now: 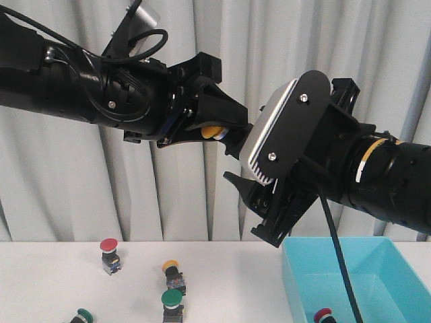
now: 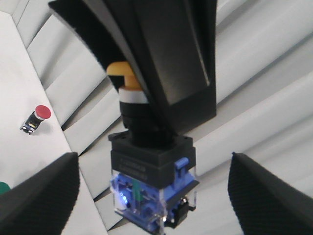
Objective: Pick red and yellow buttons and place in box
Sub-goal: 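Close the right gripper on the yellow button's body and open the left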
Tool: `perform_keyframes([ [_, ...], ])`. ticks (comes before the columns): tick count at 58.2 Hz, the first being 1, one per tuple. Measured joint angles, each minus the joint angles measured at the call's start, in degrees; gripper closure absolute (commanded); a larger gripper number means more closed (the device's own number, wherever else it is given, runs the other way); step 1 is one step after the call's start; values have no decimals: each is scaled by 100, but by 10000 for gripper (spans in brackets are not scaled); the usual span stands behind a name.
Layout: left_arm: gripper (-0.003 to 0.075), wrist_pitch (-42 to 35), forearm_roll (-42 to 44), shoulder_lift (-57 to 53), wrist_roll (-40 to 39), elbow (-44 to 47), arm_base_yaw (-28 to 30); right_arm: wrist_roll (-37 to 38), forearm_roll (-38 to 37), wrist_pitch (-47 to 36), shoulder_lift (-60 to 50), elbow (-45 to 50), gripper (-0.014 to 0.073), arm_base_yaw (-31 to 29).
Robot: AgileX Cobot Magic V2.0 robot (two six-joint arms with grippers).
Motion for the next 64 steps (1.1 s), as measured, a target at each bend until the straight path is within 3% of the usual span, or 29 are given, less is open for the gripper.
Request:
perform_keyframes([
  [10, 716, 41, -5, 0, -38, 0, 0, 0, 0, -81, 0, 0, 167, 0],
  [28, 716, 69, -51, 0, -55, -4, 0, 39, 0, -76, 0, 0, 482, 0],
  [41, 692, 69, -51, 0, -33, -4, 0, 44, 0, -76, 0, 0, 576, 0],
  [53, 548, 69, -51, 0, -33, -4, 0, 44, 0, -76, 0, 0, 578, 0],
  [64, 292, 69, -70, 0, 295, -4, 0, 44, 0, -76, 0, 0, 574, 0],
])
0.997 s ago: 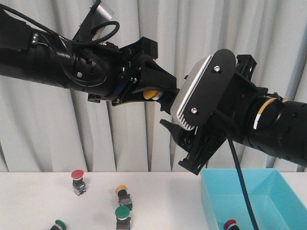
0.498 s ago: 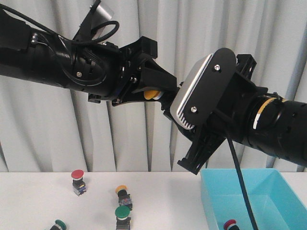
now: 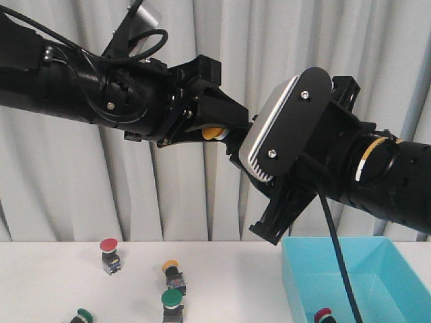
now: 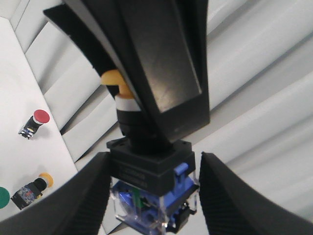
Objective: Pick red and yellow buttons and place in box
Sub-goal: 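Close the right gripper on the yellow button's body and open the left, then lower the yellow button into the blue box and open the right gripper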
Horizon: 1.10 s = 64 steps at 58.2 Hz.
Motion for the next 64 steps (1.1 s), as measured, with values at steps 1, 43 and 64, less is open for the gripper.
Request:
perform_keyframes([
  [1, 272, 0, -10, 0, 40, 0, 0, 0, 0, 0, 0, 0, 574, 0],
  [43, 267, -46, 569, -339, 1403, -419, 0, 2, -4, 446, -234, 7, 567, 0],
  [64, 728, 137, 3086, -1765, 1428, -582, 0, 473, -153, -31, -1267, 7, 567, -347],
])
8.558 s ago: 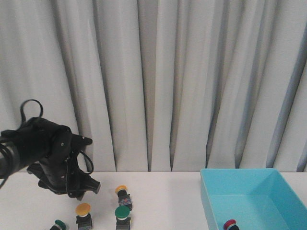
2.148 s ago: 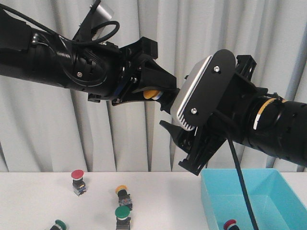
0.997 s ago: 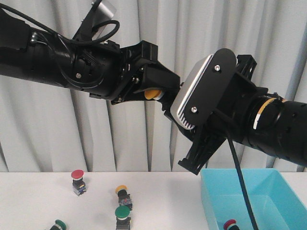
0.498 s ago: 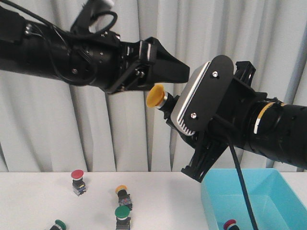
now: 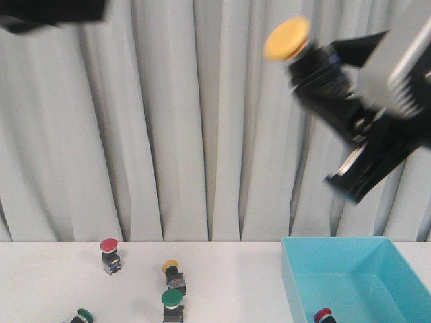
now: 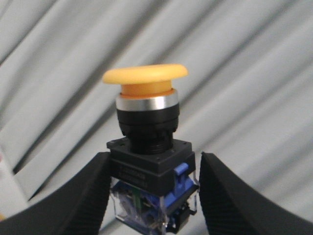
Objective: Pick red and yellow buttons and place in box
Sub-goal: 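Lower the yellow button into the blue box and open the right gripper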
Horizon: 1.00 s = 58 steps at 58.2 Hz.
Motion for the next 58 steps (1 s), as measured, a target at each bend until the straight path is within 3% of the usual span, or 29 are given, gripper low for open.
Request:
perform_keyframes([
  [14, 727, 280, 342, -625, 0, -35, 5, 1674, -46, 45, -134, -6, 564, -1640],
  [23, 727, 738, 342, -661, 0, -46, 5, 2644, -235, 407, 85, -6, 562, -2320],
  [38, 727, 987, 416, -641, 0, 410, 5, 3574, -336, 1622, 1321, -6, 557, -2861],
  [58, 727, 1025, 959, -630, 6, 1151, 5, 3631, -251, 2485, 3196, -6, 550, -2897],
])
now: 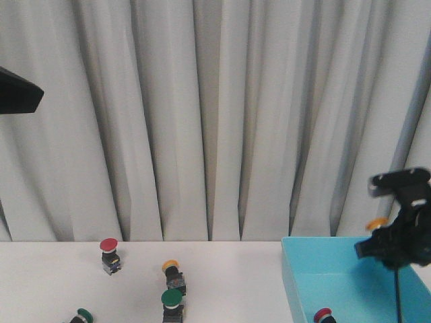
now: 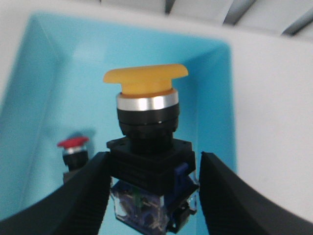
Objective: Pick red and yellow buttons and place in box
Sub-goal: 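Lower the yellow button into the blue box and open the right gripper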
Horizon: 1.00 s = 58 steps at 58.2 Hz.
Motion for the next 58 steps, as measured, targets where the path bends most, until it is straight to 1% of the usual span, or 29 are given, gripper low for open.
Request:
perform_keyframes([
  [17, 727, -6, 24, 0, 0, 5, 0, 15, 117, -39, 1208, 0, 546, -22],
  [23, 725, -6, 24, 0, 0, 5, 0, 15, 395, -110, 1467, 0, 545, -103],
  [31, 725, -11, 24, 0, 1, 5, 0, -76, 866, -206, 1724, 0, 539, -357],
  [44, 725, -93, 24, 0, 1, 5, 0, -694, 1587, -193, 1963, 0, 519, -673],
  [51, 725, -171, 24, 0, 1, 5, 0, -1075, 1875, -189, 2057, 0, 471, -694],
  [54, 725, -227, 24, 0, 1, 5, 0, -1189, 1942, -194, 2078, 0, 431, -694],
  [58, 725, -263, 24, 0, 6, 5, 0, -1285, 1997, -189, 2097, 0, 352, -694],
])
